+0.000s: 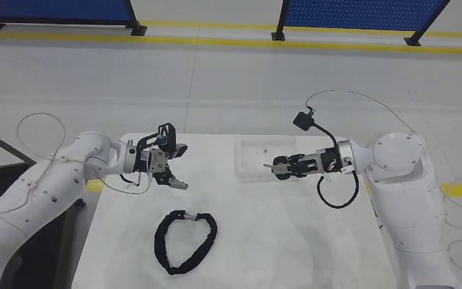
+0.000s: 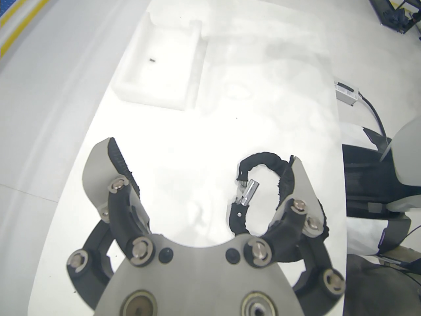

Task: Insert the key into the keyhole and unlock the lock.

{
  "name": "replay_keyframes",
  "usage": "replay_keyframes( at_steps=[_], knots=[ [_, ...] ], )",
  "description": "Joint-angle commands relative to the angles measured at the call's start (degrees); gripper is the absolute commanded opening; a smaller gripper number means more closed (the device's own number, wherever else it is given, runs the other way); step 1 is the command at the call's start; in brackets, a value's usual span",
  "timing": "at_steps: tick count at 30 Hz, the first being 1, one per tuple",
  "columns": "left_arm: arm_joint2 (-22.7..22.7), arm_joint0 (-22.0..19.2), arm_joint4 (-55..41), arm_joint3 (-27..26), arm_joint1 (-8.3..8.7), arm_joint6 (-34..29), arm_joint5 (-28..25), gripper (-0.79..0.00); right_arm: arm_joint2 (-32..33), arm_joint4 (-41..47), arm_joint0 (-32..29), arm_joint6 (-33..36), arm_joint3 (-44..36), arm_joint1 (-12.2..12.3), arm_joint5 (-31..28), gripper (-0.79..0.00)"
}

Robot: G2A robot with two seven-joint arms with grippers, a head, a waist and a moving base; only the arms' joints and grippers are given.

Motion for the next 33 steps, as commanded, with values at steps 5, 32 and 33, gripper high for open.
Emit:
replay_keyframes(
  at_steps=[5,32,33],
  knots=[
    [-0.01,3.79,1.89,-0.45,-1.5,-2.43,0.0,0.0,0.0,0.0,0.0,0.0,0.0,0.0,0.0,-0.785],
    [-1.94,8.01,10.13,-1.03,-1.38,2.02,0.0,0.0,0.0,0.0,0.0,0.0,0.0,0.0,0.0,-0.785],
    [-1.87,8.92,12.04,-0.98,-1.28,4.19,0.0,0.0,0.0,0.0,0.0,0.0,0.0,0.0,0.0,-0.785]
  ],
)
